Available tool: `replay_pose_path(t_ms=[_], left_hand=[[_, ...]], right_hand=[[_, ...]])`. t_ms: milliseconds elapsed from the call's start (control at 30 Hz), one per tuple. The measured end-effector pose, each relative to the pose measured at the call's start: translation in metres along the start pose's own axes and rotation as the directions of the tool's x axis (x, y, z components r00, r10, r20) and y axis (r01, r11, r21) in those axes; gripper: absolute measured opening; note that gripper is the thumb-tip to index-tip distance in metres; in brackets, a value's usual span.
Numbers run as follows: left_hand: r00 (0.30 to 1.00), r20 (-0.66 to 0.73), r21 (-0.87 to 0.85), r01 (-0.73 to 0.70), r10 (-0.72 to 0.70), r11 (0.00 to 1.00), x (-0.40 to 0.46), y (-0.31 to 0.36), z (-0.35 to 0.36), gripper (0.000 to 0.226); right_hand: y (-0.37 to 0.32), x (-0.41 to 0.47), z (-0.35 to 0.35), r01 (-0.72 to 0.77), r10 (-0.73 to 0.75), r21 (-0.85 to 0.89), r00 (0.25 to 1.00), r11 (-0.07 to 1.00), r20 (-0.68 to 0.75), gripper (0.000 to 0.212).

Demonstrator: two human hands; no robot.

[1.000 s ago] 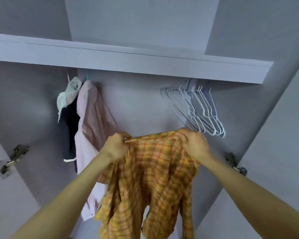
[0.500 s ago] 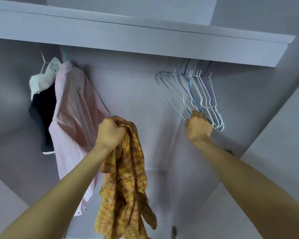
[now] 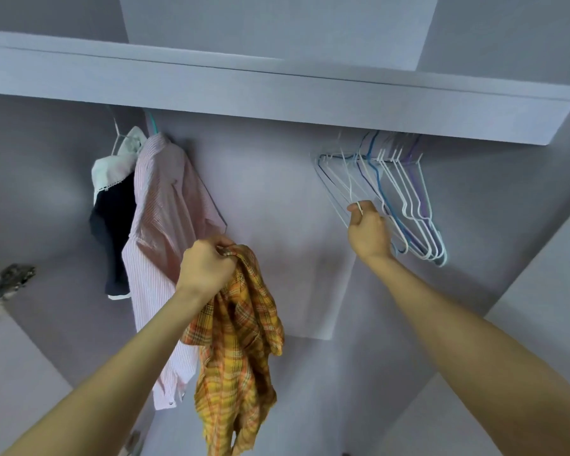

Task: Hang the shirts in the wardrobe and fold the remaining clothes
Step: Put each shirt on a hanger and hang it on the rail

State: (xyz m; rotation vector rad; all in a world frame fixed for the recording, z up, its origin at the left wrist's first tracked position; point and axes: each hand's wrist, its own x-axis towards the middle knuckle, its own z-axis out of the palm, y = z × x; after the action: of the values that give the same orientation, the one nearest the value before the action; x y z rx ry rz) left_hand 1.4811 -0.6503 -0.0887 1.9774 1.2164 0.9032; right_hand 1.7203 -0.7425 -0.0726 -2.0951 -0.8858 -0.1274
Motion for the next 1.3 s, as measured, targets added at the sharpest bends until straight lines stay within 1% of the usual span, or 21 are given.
replay_pose_path(t_ms=[67,200,333,400,467,500,533,567,600,633,700,733,800,833,933,967,1067,1167,1200,1233,1300], left_hand=[[1.000,0.000,0.007,0.013,-0.013,1.000,-0.003,-0.003,-0.005,0.016],[0.998,0.036,-0.005,0.057,-0.057,0.998,-0.013,-0.014,-0.015,0.021],[0.992,0.060,-0.016,0.113,-0.111,0.994,-0.024,-0.034,-0.027,0.024],[0.990,0.068,-0.017,0.127,-0.125,0.992,-0.029,-0.042,-0.031,0.024],[0.986,0.085,-0.023,0.143,-0.140,0.990,-0.033,-0.047,-0.035,0.024],[0.984,0.099,-0.031,0.151,-0.148,0.988,-0.035,-0.049,-0.036,0.024],[0.982,0.113,-0.038,0.158,-0.153,0.987,-0.038,-0.050,-0.037,0.024],[0.979,0.124,-0.047,0.171,-0.164,0.984,-0.039,-0.050,-0.037,0.023],[0.975,0.131,-0.055,0.189,-0.180,0.980,-0.042,-0.052,-0.039,0.023],[0.970,0.139,-0.065,0.211,-0.201,0.975,-0.043,-0.052,-0.041,0.022],[0.959,0.154,-0.061,0.248,-0.236,0.967,-0.044,-0.057,-0.047,0.020],[0.957,0.157,-0.033,0.252,-0.244,0.967,-0.045,-0.062,-0.051,0.017],[0.955,0.146,0.067,0.249,-0.257,0.966,-0.045,-0.071,-0.059,0.009],[0.957,0.135,0.118,0.241,-0.256,0.963,-0.045,-0.074,-0.062,0.017],[0.955,0.117,0.187,0.249,-0.273,0.950,-0.041,-0.080,-0.072,0.036],[0.947,0.121,0.167,0.277,-0.299,0.946,-0.039,-0.081,-0.074,0.037],[0.905,0.123,0.041,0.405,-0.407,0.914,-0.031,-0.080,-0.085,0.035],[0.874,0.084,-0.008,0.481,-0.479,0.877,-0.026,-0.079,-0.101,0.034],[0.864,0.082,-0.035,0.501,-0.498,0.864,-0.024,-0.078,-0.106,0.033],[0.855,0.084,-0.057,0.517,-0.512,0.854,-0.022,-0.078,-0.111,0.033],[0.857,0.081,-0.058,0.514,-0.509,0.856,-0.019,-0.075,-0.118,0.032]], right_hand=[[-0.005,-0.004,0.000,0.013,-0.016,0.117,1.000,0.993,0.019,0.029],[-0.001,-0.033,0.007,0.049,-0.068,0.187,0.993,0.981,0.101,0.032],[0.028,-0.112,0.027,0.047,-0.070,0.360,0.996,0.932,0.049,0.027],[0.039,-0.151,0.037,0.022,-0.066,0.417,0.994,0.909,0.091,0.023],[0.036,-0.158,0.046,-0.094,-0.044,0.503,0.966,0.859,0.255,0.027],[0.029,-0.152,0.050,-0.222,-0.008,0.560,0.926,0.798,0.379,0.030],[0.019,-0.145,0.053,-0.402,0.055,0.592,0.855,0.698,0.516,0.028],[0.009,-0.138,0.057,-0.530,0.099,0.582,0.786,0.617,0.611,0.022],[-0.001,-0.137,0.061,-0.575,0.133,0.558,0.758,0.598,0.638,0.013],[-0.006,-0.139,0.065,-0.503,0.141,0.510,0.794,0.697,0.591,0.009],[-0.006,-0.154,0.073,-0.263,0.078,0.392,0.900,0.881,0.429,0.027],[-0.004,-0.165,0.075,-0.170,0.023,0.363,0.927,0.916,0.375,0.030],[0.001,-0.182,0.074,-0.081,-0.052,0.378,0.943,0.922,0.329,0.031],[0.004,-0.185,0.073,-0.079,-0.048,0.416,0.957,0.906,0.287,0.032],[0.001,-0.179,0.071,-0.213,0.106,0.586,0.972,0.782,0.211,0.033],[-0.001,-0.176,0.071,-0.251,0.143,0.626,0.965,0.738,0.218,0.034],[0.001,-0.171,0.073,-0.301,0.212,0.674,0.954,0.675,0.213,0.037],[0.002,-0.170,0.070,-0.323,0.271,0.728,0.943,0.605,0.194,0.041],[0.002,-0.169,0.069,-0.319,0.240,0.723,0.947,0.612,0.215,0.042],[0.001,-0.169,0.069,-0.306,0.180,0.695,0.951,0.651,0.250,0.042],[-0.002,-0.171,0.069,-0.195,0.019,0.537,0.949,0.821,0.315,0.042]])
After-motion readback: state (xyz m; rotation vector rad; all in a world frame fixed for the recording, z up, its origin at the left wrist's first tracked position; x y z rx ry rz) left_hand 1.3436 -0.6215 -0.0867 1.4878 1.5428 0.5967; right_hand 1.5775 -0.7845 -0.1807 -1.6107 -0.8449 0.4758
